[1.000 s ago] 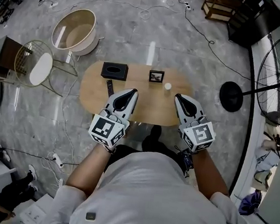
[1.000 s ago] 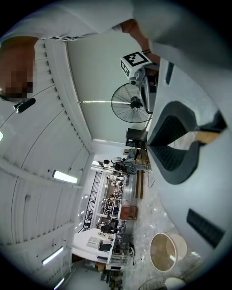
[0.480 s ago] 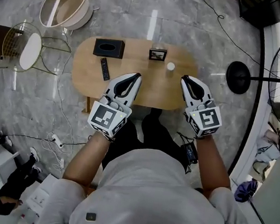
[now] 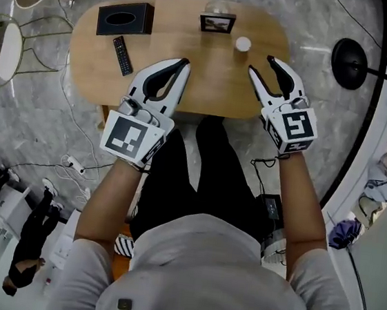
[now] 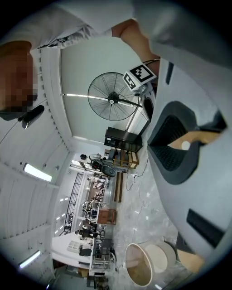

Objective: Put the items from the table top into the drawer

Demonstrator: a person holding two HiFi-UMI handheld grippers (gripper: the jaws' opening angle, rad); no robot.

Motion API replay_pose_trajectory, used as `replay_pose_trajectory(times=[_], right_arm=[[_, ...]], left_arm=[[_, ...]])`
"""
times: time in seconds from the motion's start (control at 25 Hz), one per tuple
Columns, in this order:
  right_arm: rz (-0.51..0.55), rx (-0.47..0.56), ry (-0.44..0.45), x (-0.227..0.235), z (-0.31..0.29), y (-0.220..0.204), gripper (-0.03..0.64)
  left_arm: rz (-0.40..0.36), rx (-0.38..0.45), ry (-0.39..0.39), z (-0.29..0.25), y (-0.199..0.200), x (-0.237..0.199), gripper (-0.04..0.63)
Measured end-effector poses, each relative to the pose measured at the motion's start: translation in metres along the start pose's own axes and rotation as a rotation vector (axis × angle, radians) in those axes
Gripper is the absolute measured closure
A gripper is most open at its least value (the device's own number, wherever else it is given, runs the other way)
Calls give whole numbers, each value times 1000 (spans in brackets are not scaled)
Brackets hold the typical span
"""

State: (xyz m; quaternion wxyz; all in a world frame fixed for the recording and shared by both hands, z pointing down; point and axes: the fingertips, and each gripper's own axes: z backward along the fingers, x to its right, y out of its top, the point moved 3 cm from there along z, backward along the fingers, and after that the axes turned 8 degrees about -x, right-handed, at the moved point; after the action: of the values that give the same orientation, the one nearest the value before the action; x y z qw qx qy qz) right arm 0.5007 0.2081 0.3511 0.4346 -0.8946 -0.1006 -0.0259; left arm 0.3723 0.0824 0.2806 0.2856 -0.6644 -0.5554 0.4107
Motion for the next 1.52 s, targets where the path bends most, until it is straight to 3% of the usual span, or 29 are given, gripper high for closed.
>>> replay_pose_trajectory(times=[0.12,0.76,1.16,1.52], right_arm=[[3,-36,-4,14,-35,-32,383],[19,-208,-38,62,-182,-180,334],[31,-226,-58,76,-212,-210,333],[58,-224,-73,72,-209,-207,337]], left_arm=[[9,-44,3,-26,-28,-12,586],[102,-92,5,-122,-154,-46,586],[129,-120,-6,-146,-197,-46,586],[150,-114,-7,-142,-203,-40,586]])
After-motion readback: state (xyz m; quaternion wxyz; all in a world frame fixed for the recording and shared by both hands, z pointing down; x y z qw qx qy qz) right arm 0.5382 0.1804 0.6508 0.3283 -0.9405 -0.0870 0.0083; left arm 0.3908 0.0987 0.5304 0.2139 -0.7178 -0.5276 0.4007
